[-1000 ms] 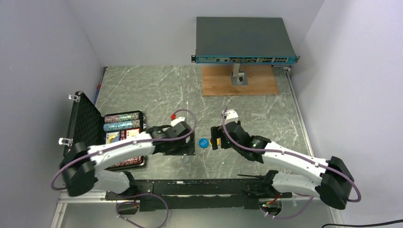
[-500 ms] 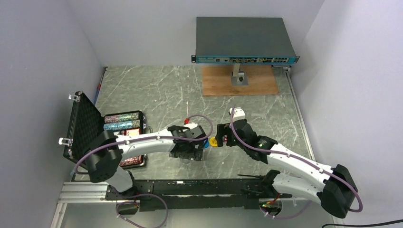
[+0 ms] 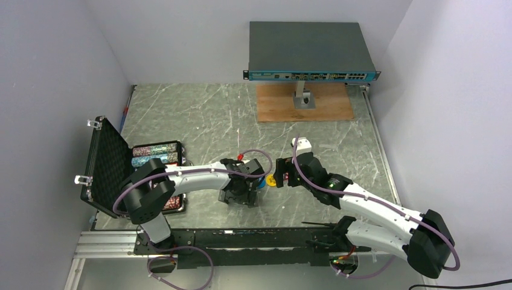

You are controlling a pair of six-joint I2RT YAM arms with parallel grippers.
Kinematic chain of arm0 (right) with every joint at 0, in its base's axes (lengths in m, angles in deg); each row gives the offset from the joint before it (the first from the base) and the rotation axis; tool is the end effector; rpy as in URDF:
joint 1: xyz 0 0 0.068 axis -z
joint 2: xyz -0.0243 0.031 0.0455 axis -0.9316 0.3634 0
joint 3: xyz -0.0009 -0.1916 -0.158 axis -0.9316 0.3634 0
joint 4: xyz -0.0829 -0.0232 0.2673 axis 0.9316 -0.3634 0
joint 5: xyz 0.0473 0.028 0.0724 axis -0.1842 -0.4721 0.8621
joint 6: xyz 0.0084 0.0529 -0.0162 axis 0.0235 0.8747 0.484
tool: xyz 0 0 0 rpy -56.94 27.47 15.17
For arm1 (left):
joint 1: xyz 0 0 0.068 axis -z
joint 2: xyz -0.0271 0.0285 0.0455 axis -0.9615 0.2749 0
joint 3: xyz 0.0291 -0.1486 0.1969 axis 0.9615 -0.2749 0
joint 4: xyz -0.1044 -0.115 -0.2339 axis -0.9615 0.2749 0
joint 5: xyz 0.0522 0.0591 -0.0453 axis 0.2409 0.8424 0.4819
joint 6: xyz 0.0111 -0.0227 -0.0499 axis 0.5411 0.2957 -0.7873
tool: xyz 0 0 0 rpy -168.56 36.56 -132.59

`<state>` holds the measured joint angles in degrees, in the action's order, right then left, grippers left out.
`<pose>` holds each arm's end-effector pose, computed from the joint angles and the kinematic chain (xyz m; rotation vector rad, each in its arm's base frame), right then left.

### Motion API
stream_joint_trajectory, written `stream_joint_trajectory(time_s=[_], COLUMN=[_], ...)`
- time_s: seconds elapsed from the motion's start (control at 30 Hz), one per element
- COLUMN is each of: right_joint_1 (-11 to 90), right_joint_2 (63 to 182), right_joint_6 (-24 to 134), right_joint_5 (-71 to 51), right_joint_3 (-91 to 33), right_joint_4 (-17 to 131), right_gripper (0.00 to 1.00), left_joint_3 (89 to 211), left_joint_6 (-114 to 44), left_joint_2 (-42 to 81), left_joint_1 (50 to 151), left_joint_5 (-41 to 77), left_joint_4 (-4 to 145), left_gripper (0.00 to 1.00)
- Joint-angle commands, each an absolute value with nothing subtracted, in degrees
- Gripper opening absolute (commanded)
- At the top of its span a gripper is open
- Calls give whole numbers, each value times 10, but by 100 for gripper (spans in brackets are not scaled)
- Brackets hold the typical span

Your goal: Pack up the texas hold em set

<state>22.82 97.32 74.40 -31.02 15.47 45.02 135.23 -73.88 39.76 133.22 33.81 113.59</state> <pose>0.1746 0.1667 0.1876 -0.2516 2.2201 0.4302 0.1628 -0.2629 0.1245 0.2087 2.9141 -0.1087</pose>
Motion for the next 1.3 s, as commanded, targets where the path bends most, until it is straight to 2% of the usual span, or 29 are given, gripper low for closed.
stream_joint_trajectory(time_s=[0.0, 0.4, 0.5, 0.67, 0.77, 1.03, 1.2, 1.27], right_joint_1=[231, 233, 234, 235, 236, 236, 236, 236], right_joint_2=[971, 976, 981, 983, 989, 995, 999, 1002], right_joint_6=[738, 738, 738, 736, 735, 736, 736, 736], right_joint_5=[-303, -298, -296, -298, -294, -292, -288, -289], right_joint_3=[154, 157, 154, 149, 146, 145, 146, 145], right_joint_4=[477, 480, 479, 473, 472, 471, 474, 474], right_gripper=[92, 92, 92, 92, 92, 92, 92, 92], left_joint_3=[1355, 1359, 1359, 1356, 1353, 1333, 1338, 1342], left_joint_6=[-732, -716, -711, -707, -700, -691, -693, -697], left_joint_2=[417, 444, 451, 462, 465, 437, 417, 412], left_joint_1=[1331, 1328, 1328, 1328, 1327, 1328, 1328, 1327], left_joint_5=[333, 343, 339, 339, 336, 342, 362, 371], left_joint_4=[1127, 1132, 1127, 1124, 1112, 1094, 1118, 1127], left_gripper=[81, 63, 62, 69, 66, 31, 13, 0])
